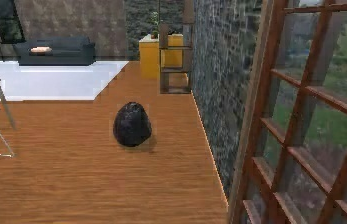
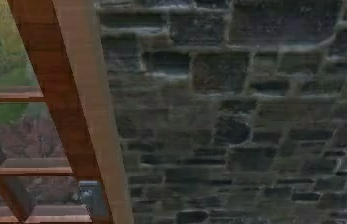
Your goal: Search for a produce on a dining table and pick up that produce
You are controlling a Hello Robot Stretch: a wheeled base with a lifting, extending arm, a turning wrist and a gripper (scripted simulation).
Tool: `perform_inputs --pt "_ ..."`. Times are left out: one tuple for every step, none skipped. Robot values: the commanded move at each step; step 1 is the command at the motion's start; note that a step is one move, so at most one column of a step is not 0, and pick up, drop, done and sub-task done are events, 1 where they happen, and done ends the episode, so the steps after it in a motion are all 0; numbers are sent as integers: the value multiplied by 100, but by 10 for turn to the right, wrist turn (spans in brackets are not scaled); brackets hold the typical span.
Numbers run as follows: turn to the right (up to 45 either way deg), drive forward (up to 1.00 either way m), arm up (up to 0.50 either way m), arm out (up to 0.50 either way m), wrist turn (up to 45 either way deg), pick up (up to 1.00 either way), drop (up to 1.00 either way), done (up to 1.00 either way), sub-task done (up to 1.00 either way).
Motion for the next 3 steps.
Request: perform_inputs --pt "-450 0 0 0 0 0 0 0 0" --pt "-120 0 0 0 0 0 0 0 0" --pt "0 50 0 0 0 0 0 0 0"
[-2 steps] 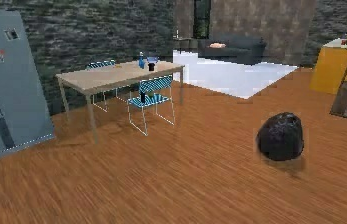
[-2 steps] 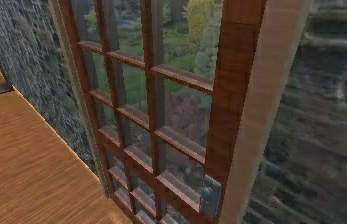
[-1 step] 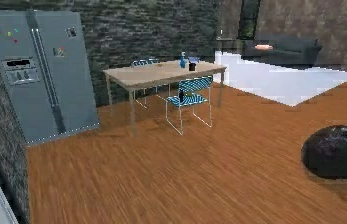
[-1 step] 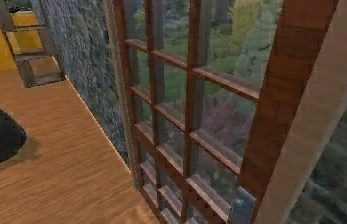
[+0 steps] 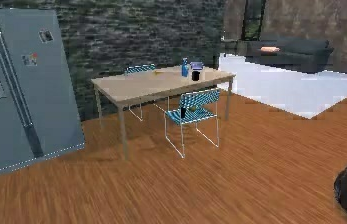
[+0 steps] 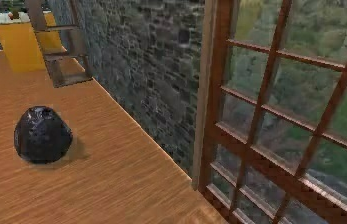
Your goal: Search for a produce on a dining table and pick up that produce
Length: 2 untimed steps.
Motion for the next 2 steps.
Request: perform_inputs --pt "-300 0 0 0 0 0 0 0 0" --pt "0 100 0 0 0 0 0 0 0"
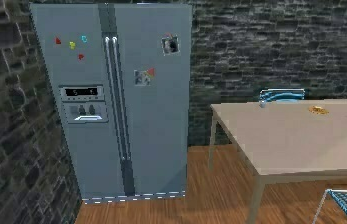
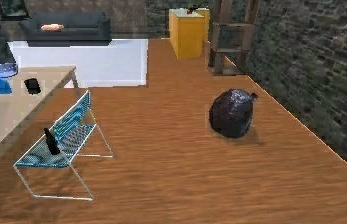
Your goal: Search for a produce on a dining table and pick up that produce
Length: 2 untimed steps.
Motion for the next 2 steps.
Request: perform_inputs --pt "-120 0 0 0 0 0 0 0 0" --pt "0 20 0 0 0 0 0 0 0"
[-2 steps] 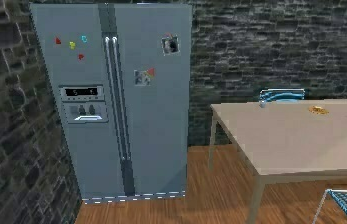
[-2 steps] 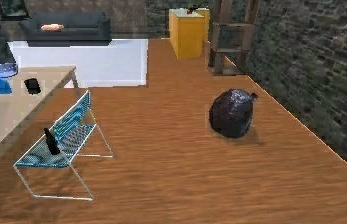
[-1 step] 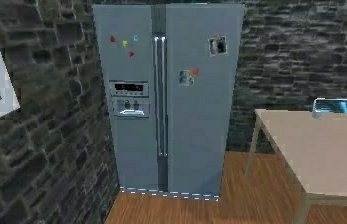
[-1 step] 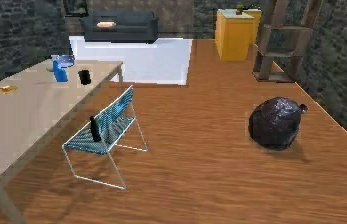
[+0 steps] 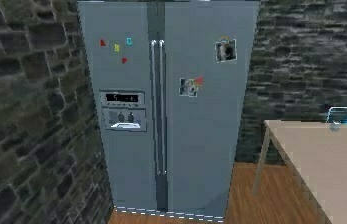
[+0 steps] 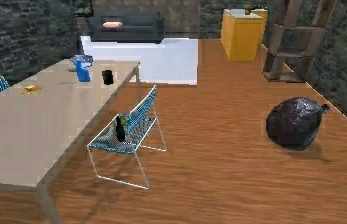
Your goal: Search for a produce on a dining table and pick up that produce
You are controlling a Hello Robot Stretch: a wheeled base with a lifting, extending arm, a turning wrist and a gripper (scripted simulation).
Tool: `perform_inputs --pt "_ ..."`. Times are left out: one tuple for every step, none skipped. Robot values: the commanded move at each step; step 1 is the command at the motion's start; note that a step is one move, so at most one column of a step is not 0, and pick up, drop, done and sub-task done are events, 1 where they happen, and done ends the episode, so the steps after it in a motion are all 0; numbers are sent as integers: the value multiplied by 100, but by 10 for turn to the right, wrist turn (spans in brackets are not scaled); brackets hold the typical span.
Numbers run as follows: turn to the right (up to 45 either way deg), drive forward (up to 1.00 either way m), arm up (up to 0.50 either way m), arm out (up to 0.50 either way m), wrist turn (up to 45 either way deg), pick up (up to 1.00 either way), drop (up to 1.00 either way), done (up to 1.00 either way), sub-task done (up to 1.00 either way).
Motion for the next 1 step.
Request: perform_inputs --pt "450 0 0 0 0 0 0 0 0"
